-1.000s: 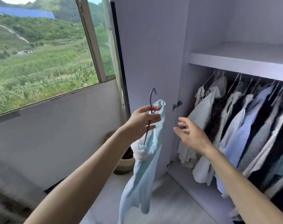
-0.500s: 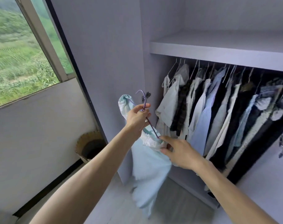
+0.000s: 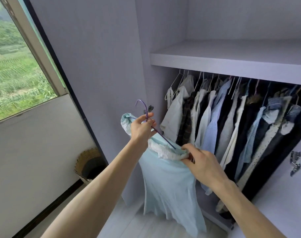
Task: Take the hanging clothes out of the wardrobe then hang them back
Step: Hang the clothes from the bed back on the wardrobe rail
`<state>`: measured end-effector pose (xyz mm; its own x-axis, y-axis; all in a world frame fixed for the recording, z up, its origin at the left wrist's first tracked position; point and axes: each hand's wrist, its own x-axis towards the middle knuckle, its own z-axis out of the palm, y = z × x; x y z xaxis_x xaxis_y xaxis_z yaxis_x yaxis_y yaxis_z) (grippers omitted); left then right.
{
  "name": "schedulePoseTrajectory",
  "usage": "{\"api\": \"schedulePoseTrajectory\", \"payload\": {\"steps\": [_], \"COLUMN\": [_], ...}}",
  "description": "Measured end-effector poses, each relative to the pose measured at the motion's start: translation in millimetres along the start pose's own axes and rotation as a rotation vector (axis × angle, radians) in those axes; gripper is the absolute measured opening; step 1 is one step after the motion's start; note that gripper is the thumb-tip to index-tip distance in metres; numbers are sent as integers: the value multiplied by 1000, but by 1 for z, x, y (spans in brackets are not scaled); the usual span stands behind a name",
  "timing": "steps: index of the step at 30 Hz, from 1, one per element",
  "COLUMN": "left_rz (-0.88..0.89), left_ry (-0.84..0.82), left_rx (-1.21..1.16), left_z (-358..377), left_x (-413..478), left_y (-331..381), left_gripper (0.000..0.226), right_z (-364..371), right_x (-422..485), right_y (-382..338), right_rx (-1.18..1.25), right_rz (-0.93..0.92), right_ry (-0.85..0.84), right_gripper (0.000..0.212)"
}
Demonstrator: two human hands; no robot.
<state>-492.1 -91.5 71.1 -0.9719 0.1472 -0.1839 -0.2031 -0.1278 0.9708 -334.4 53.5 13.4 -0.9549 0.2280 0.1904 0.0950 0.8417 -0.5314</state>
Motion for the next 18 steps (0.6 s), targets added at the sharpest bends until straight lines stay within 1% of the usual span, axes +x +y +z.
{"api": "schedulePoseTrajectory", "payload": {"steps": [2, 3, 5, 7, 8, 11, 13, 15, 16, 18], "left_rz": [-11, -15, -18, -16, -14, -25, -34, -41, -34, 12], "left_ry": [-25, -32, -45, -82, -108, -197, -239, -275, -301, -367], "left_rx": [7, 5, 3, 25, 44, 105, 134, 178, 237, 437], "left_z": [9, 13, 24, 34, 40, 53, 59, 61, 61, 57], "left_x": [4, 6, 10, 12, 13, 19, 28, 41, 49, 66], "left_y": [0, 1, 2, 1, 0, -3, -2, 0, 2, 8], "left_gripper": [18, 17, 17, 19, 19, 18, 22, 27, 30, 41], "right_z": [-9, -15, -22, -27, -27, -25, -22, -15, -10, 1], "right_x": [3, 6, 12, 17, 20, 26, 30, 36, 40, 51], "right_y": [4, 6, 10, 13, 14, 13, 8, 3, 1, -1], "right_rx": [16, 1, -44, -27, 13, 158, 257, 369, 409, 452], "right_rz": [98, 136, 154, 153, 167, 206, 214, 227, 228, 226], "right_ry": [-74, -120, -201, -284, -338, -482, -506, -488, -475, -443], "right_gripper": [48, 49, 35, 20, 16, 14, 14, 18, 19, 19]}}
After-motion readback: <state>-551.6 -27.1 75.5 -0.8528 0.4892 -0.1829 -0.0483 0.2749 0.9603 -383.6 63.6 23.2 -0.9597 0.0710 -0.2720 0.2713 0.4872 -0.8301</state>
